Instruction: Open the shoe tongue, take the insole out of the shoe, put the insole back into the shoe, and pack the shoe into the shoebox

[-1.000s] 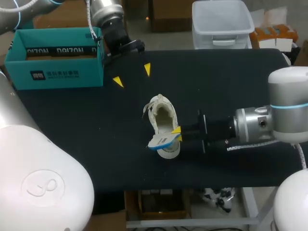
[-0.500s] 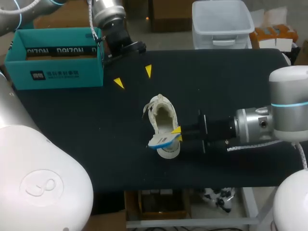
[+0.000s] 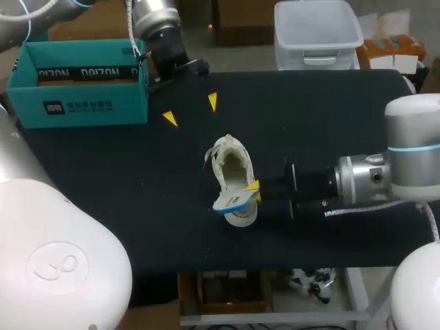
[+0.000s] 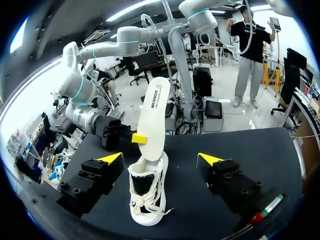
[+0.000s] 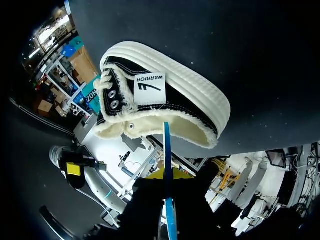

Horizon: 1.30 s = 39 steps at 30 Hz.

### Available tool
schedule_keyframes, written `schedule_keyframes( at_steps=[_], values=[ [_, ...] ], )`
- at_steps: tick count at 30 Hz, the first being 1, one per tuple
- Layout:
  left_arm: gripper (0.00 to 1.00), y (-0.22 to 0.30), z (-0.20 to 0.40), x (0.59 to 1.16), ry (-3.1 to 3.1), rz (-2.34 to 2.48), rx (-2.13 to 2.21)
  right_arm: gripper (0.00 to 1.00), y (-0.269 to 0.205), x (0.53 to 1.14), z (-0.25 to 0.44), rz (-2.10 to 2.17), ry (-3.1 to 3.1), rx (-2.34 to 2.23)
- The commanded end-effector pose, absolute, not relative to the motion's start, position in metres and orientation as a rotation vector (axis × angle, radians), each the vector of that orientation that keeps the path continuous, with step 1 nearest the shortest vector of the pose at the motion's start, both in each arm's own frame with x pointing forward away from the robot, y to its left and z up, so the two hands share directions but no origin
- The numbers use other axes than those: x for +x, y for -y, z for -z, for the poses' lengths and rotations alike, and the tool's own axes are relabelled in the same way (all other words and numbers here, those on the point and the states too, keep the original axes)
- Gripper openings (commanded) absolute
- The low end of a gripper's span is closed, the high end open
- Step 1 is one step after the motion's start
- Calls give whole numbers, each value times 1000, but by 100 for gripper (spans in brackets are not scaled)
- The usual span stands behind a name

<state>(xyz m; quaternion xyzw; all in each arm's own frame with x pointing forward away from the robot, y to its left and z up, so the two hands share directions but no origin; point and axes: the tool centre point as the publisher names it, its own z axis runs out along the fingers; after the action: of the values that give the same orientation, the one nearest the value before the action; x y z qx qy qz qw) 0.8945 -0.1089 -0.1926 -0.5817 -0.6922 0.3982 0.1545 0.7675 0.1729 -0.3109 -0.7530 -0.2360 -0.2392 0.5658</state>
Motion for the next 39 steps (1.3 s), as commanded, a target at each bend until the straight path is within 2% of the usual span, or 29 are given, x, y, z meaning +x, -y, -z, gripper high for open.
schedule_keyframes(
  at_steps=[1, 15, 32, 39],
  values=[
    [100, 101, 198, 865, 2167, -1187, -1635, 0, -177, 770, 315, 580, 520, -1756],
    [100, 110, 230, 813, 2282, -1353, -1624, 0, -178, 779, 329, 713, 497, -1702],
    [100, 120, 263, 779, 2484, -1529, -1537, 0, -164, 789, 335, 754, 512, -1691],
    [100, 118, 278, 773, 2637, -1722, -1369, 0, -167, 794, 339, 731, 528, -1674]
  ],
)
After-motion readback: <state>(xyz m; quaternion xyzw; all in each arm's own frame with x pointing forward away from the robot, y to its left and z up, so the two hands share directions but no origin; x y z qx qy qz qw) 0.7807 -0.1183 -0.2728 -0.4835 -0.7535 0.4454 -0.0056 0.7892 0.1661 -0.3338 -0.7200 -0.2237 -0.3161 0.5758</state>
